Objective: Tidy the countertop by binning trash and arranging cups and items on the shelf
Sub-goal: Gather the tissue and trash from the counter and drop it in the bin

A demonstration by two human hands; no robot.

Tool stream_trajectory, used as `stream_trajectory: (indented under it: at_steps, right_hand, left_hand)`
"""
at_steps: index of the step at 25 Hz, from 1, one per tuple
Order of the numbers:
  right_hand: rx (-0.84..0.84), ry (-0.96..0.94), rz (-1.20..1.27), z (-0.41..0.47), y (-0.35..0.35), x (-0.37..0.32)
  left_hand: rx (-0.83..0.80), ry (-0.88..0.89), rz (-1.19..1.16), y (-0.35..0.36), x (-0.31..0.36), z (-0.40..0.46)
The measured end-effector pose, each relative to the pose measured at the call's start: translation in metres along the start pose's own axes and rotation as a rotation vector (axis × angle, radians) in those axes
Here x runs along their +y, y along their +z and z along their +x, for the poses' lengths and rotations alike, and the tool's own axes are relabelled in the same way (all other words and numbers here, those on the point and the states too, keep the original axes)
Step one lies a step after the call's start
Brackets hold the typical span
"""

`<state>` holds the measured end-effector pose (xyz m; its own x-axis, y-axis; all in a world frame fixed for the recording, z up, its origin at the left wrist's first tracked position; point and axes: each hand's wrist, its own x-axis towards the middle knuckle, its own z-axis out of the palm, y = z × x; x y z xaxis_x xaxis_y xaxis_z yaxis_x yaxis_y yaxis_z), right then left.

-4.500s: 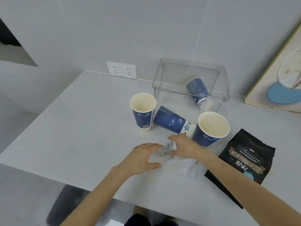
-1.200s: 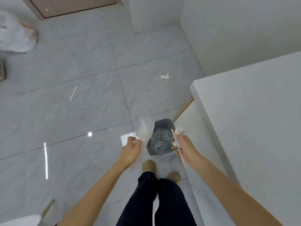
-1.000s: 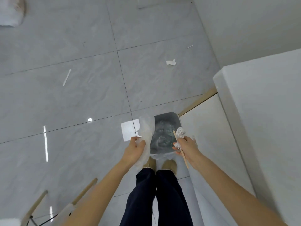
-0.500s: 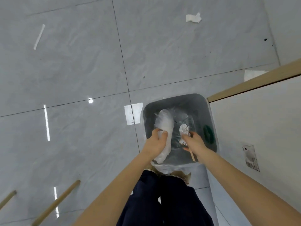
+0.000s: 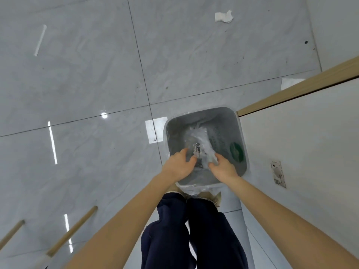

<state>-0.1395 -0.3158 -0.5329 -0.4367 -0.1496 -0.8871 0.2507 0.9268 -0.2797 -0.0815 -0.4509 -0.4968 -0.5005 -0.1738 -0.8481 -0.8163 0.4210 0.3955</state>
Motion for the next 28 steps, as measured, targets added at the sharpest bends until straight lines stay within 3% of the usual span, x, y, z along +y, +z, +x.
stream_trajectory:
  at_steps: [8,17,28]
  right_hand:
    - [0.167,-0.251,-0.515,-0.144,-0.036,-0.046]
    - [0.298,-0.319,-0.632,-0.337,-0.081,-0.085]
    - [0.706,-0.356,-0.514,-0.469,-0.157,-0.101]
  left_hand:
    - [0.072,0.148,0.383,-0.056,0.033,-0.134]
    - [0.226,0.291,0.545,-0.123,0.073,-0.290]
    - [0.394,0.574,0.710,-0.187,0.180,-0.391]
